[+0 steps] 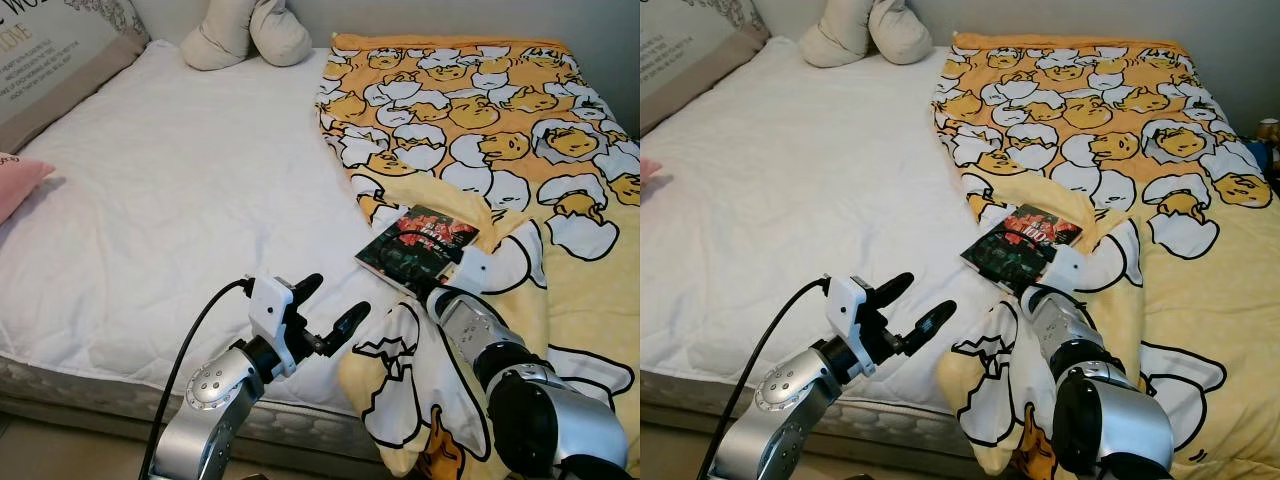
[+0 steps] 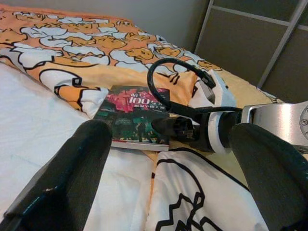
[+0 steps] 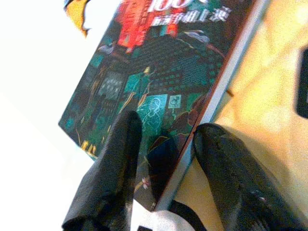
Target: Clean up the room
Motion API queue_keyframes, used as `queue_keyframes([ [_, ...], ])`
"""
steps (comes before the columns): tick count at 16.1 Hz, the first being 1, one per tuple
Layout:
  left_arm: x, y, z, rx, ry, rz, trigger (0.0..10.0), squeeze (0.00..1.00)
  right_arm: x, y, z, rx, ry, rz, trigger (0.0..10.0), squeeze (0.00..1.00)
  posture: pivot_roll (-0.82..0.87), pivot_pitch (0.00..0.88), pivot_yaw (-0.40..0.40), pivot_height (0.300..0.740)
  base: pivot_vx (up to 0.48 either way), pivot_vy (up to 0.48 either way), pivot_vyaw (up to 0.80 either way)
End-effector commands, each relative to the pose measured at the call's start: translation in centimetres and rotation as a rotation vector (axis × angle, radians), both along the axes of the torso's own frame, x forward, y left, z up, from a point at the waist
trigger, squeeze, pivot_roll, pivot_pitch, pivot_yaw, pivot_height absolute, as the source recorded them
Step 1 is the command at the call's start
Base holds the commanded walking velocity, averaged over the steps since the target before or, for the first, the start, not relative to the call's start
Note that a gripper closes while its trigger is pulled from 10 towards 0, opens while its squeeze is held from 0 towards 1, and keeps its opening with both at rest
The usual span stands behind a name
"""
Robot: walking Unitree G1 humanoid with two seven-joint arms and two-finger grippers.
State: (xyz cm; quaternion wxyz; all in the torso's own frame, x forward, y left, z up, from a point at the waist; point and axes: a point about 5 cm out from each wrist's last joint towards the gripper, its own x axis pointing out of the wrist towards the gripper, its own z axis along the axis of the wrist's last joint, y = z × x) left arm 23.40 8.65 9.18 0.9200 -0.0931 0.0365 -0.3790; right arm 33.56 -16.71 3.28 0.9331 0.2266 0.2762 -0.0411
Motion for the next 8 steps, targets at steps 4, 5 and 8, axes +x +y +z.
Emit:
queue_keyframes([
  [4,-0.6,-1.3,0.4,0.0,-0.022,-0.112,10.0,0.0,2.1,0.7,3.1,-0.146,-0.174,0.133,0.0,0.0,-0.09,0.0,0.098,0.74,0.0,0.0,0.0],
  [5,-0.7,-1.4,0.4,0.009,-0.027,-0.128,10.0,0.0,2.6,0.5,4.1,-0.179,-0.22,0.145,0.0,0.0,-0.09,0.0,0.098,0.74,0.0,0.0,0.0],
  [8,-0.2,-0.9,0.4,0.016,-0.027,-0.108,10.0,0.0,4.5,0.4,8.1,-0.198,-0.386,0.149,0.0,0.0,-0.09,0.0,0.103,0.74,0.0,0.0,0.0],
])
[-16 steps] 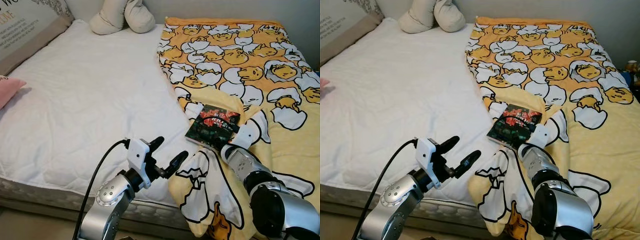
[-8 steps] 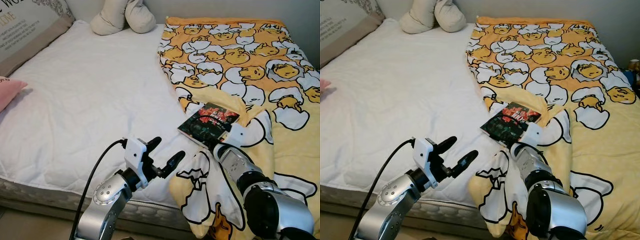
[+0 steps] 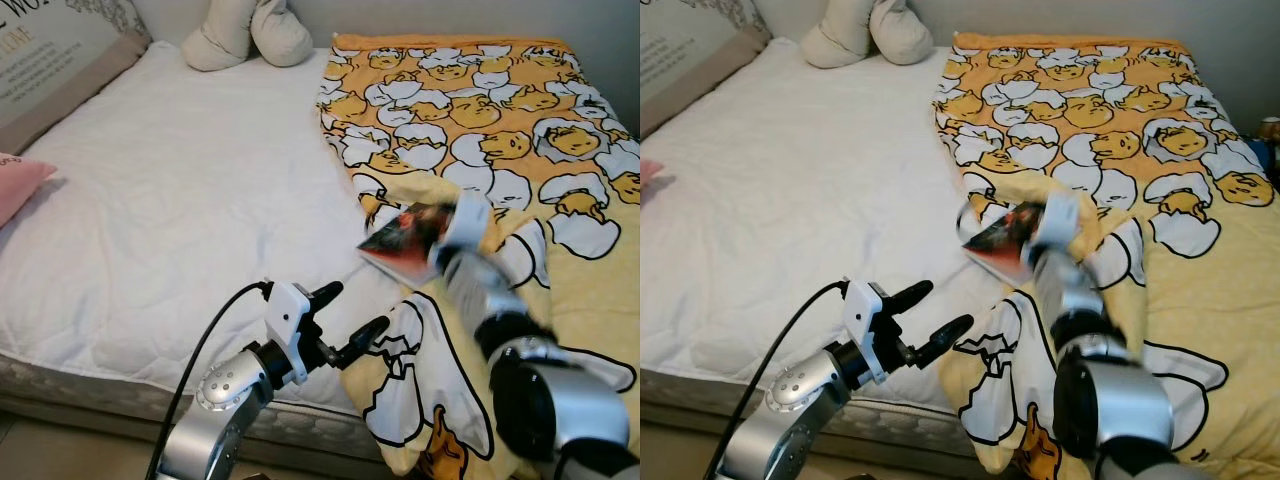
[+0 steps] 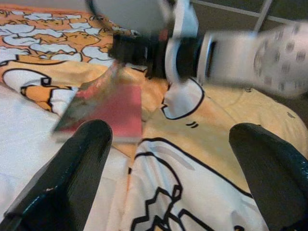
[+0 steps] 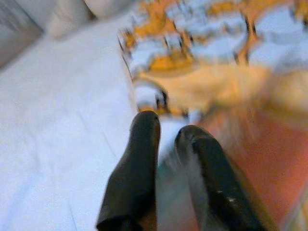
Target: Clean up the room
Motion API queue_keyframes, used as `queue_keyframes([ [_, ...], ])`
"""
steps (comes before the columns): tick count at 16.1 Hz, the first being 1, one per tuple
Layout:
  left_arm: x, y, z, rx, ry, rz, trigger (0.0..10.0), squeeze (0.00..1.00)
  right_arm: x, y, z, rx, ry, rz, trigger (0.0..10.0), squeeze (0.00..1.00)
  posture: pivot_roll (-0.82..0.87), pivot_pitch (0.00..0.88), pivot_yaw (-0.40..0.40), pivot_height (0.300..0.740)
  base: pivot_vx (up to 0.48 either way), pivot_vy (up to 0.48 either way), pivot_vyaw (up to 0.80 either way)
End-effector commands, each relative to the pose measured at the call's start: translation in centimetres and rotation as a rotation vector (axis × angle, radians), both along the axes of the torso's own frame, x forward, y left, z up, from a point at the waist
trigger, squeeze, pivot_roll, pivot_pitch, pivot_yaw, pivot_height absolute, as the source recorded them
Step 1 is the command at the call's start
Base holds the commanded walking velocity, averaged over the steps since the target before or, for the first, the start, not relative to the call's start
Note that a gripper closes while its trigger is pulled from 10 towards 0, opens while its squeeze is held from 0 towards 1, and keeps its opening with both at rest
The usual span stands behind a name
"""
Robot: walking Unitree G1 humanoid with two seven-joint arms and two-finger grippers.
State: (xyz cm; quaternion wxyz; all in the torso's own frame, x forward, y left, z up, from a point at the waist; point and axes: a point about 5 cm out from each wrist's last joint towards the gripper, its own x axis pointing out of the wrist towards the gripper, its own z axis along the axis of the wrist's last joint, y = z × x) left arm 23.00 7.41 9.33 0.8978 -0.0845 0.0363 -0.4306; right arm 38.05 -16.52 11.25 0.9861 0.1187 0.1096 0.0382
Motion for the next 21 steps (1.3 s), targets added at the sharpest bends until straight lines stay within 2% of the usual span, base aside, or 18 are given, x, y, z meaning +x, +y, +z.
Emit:
queue_keyframes([
  [1,0.4,0.5,0.2,0.009,-0.014,0.007,10.0,0.0,0.5,0.1,1.4,0.008,-0.062,0.01,0.0,0.0,-0.1,0.0,0.105,0.74,0.0,0.0,0.0],
  [6,0.6,0.5,0.2,0.012,-0.014,0.012,10.0,0.0,0.1,0.3,0.7,0.003,-0.047,0.02,0.0,0.0,-0.1,0.0,0.107,0.74,0.0,0.0,0.0],
  [7,0.9,0.7,0.0,0.039,-0.016,0.046,10.0,0.0,-0.3,0.1,0.1,-0.178,-0.062,0.009,0.4,0.0,-0.1,0.0,0.109,0.74,0.0,0.0,0.0],
  [8,1.4,1.1,-0.3,0.067,-0.02,0.086,10.0,0.0,-0.9,-0.4,0.1,-0.39,-0.142,-0.021,10.0,0.0,-0.1,0.0,0.109,0.74,0.0,0.0,0.0],
  [9,1.9,1.4,-0.2,0.075,-0.031,0.114,10.0,0.0,-1.6,-0.9,0.4,-0.487,-0.226,-0.061,10.0,1.0,-0.1,0.0,0.104,0.74,0.0,0.0,0.0],
  [11,2.2,1.6,0.0,0.071,-0.038,0.127,10.0,0.0,-2.2,-1.4,0.2,-0.469,-0.243,-0.098,10.0,1.0,-0.1,0.0,0.104,0.74,0.0,0.0,0.0],
  [14,2.7,2.0,0.1,0.075,-0.056,0.167,10.0,0.0,-5.0,-2.6,-1.2,-0.488,-0.264,-0.198,10.0,1.0,-0.12,0.0,0.103,0.74,0.0,0.0,0.0],
  [15,3.0,2.3,0.1,0.083,-0.065,0.192,10.0,0.0,-6.5,-2.8,-2.4,-0.465,-0.241,-0.229,10.0,1.0,-0.12,0.0,0.107,0.74,0.0,0.0,0.0],
  [18,3.7,2.7,0.0,0.098,-0.068,0.223,10.0,0.0,-8.0,-2.0,-3.7,-0.4,-0.213,-0.189,10.0,1.0,-0.14,0.0,0.114,0.74,0.0,0.0,0.0],
  [21,3.7,2.7,-0.1,0.093,-0.057,0.217,10.0,0.0,-8.3,-1.6,-3.6,-0.391,-0.189,-0.167,10.0,1.0,-0.14,0.0,0.114,0.736,0.0,0.308,-0.13],
])
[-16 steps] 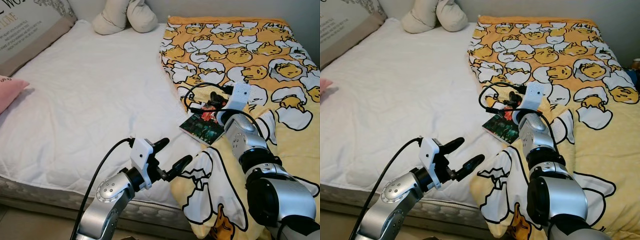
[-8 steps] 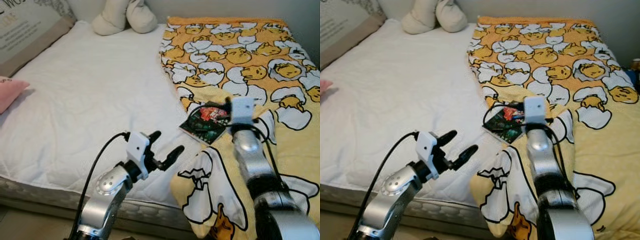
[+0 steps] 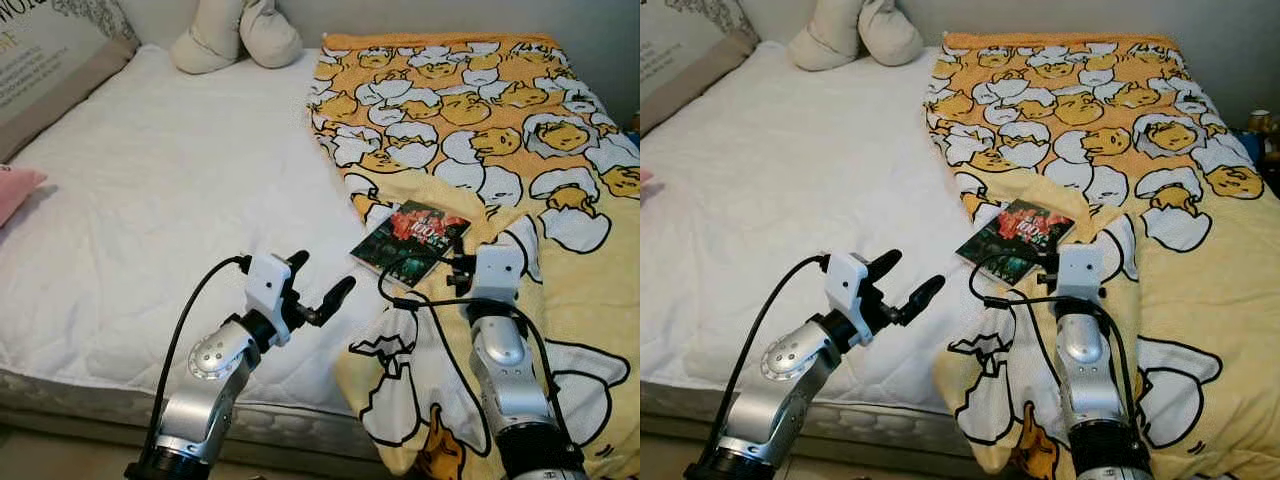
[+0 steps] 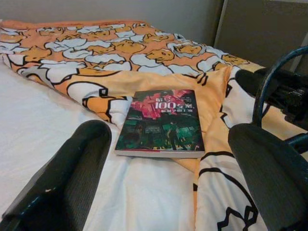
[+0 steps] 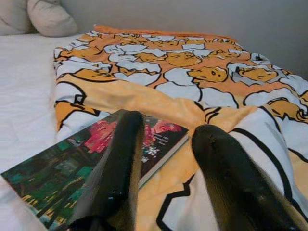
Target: Clean up the room
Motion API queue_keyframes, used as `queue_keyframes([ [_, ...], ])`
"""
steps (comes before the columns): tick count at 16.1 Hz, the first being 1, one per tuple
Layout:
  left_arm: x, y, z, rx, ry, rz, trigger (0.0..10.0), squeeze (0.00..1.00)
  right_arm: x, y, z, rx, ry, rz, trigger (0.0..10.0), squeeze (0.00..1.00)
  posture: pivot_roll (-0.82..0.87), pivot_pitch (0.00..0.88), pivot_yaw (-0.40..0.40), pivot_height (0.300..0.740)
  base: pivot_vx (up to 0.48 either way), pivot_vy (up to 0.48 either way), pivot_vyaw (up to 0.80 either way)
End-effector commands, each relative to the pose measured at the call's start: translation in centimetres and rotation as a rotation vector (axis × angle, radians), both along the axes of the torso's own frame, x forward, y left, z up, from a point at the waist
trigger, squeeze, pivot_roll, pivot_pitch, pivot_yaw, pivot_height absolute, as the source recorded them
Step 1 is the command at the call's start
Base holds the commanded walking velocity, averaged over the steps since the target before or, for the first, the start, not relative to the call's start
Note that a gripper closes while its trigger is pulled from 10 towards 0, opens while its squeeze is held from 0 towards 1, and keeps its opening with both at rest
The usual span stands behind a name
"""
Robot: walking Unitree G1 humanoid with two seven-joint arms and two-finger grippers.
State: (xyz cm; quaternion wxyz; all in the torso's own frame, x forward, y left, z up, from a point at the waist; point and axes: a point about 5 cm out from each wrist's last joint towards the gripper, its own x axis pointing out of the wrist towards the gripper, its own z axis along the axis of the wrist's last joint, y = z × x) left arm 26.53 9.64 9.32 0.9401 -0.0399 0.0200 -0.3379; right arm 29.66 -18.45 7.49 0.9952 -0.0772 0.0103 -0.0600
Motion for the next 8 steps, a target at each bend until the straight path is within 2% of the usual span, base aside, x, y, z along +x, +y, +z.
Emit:
queue_keyframes([
  [1,0.15,0.44,-0.1,0.013,-0.001,0.014,10.0,0.0,0.06,0.33,0.16,0.014,0.003,0.01,10.0,1.0,-0.14,0.0,0.114,0.736,0.0,0.461,-0.4],
  [2,0.14,0.37,-0.07,0.023,-0.017,0.016,10.0,0.0,0.12,0.46,0.23,0.019,0.005,0.023,10.0,1.0,-0.13,0.0,0.111,0.723,0.0,0.469,-0.4],
  [3,0.11,0.35,-0.14,0.033,-0.022,0.017,10.0,0.0,0.12,0.53,0.23,0.022,0.007,0.03,10.0,1.0,-0.13,0.0,0.11,0.718,0.0,0.0,-0.4],
  [5,0.13,0.39,-0.35,0.058,-0.025,0.029,10.0,0.0,0.03,0.61,0.24,0.027,0.009,0.036,10.0,1.0,-0.13,0.0,0.111,0.705,0.0,0.0,0.0],
  [8,0.24,0.46,-0.37,0.046,-0.018,0.028,10.0,0.0,-0.09,0.63,0.36,0.037,0.019,0.039,10.0,1.0,-0.13,0.0,0.113,0.688,0.0,0.0,0.0],
])
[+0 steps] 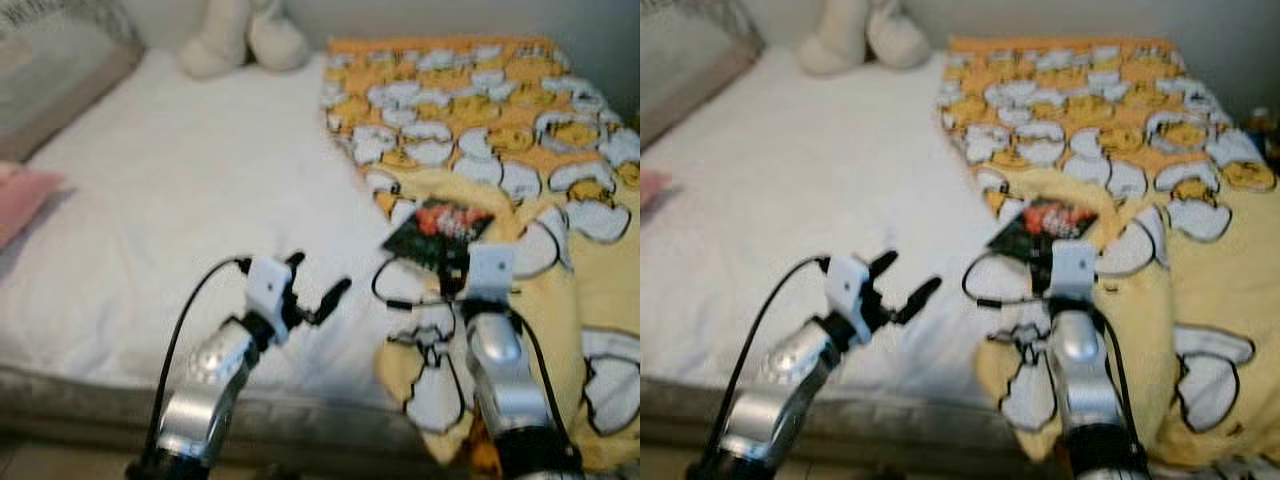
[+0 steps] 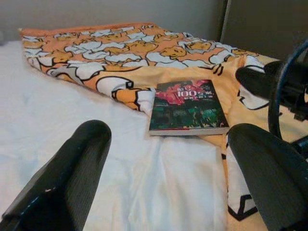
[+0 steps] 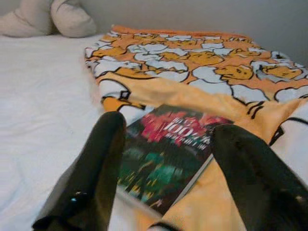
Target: Clean up the room
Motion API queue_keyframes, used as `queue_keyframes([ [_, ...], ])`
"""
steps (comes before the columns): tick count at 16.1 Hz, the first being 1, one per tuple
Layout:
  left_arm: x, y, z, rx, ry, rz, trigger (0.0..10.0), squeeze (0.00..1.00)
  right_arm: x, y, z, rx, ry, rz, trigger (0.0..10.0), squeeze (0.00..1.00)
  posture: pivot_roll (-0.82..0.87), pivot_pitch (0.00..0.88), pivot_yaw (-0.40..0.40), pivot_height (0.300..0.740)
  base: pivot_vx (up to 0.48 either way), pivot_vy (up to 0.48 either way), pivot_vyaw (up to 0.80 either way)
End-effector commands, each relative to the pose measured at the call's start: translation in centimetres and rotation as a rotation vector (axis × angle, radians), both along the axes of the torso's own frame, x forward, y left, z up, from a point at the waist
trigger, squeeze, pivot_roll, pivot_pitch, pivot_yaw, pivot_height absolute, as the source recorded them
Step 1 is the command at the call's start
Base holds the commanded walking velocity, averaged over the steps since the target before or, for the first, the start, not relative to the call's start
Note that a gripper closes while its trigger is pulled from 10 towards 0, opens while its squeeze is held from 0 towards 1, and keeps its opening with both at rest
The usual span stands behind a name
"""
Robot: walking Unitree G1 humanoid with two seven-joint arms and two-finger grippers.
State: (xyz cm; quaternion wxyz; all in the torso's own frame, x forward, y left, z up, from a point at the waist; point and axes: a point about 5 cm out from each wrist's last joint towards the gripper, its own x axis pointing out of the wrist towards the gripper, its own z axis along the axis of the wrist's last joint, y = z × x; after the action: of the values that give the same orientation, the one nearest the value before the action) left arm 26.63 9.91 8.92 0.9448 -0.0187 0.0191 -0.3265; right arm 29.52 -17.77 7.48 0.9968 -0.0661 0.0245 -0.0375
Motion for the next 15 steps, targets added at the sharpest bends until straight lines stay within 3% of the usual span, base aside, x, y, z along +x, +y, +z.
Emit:
queue_keyframes([
  [1,0.16,0.16,0.11,-0.003,-0.001,-0.002,10.0,0.0,0.03,-0.06,0.37,0.016,-0.008,-0.004,10.0,1.0,-0.14,0.0,0.114,0.683,0.0,0.0,0.0],
  [3,0.17,0.06,0.21,-0.006,-0.007,-0.013,10.0,0.0,-0.07,-0.13,0.31,0.027,-0.005,-0.006,10.0,1.0,-0.14,0.0,0.114,0.67,0.0,0.48,0.0],
  [6,0.27,0.02,0.2,-0.001,-0.015,-0.005,10.0,0.0,-0.27,-0.47,0.23,0.055,0.001,-0.022,10.0,1.0,-0.14,0.0,0.116,0.648,0.0,0.0,0.0],
  [8,0.3,0.0,0.17,-0.004,-0.013,-0.005,10.0,0.0,-0.22,-0.75,0.13,-0.003,0.013,-0.027,10.0,1.0,-0.14,0.0,0.116,0.644,0.0,0.0,-0.27],
  [10,0.14,-0.14,0.12,-0.045,0.012,-0.024,10.0,0.0,-0.06,-0.71,-0.1,0.013,0.045,-0.022,10.0,1.0,-0.14,0.0,0.115,0.644,0.0,0.154,0.0],
  [15,0.15,-0.18,0.33,-0.004,-0.024,-0.02,10.0,0.0,0.32,-0.89,0.17,0.031,0.036,-0.038,10.0,1.0,-0.14,0.0,0.114,0.644,0.0,0.384,-0.65],
])
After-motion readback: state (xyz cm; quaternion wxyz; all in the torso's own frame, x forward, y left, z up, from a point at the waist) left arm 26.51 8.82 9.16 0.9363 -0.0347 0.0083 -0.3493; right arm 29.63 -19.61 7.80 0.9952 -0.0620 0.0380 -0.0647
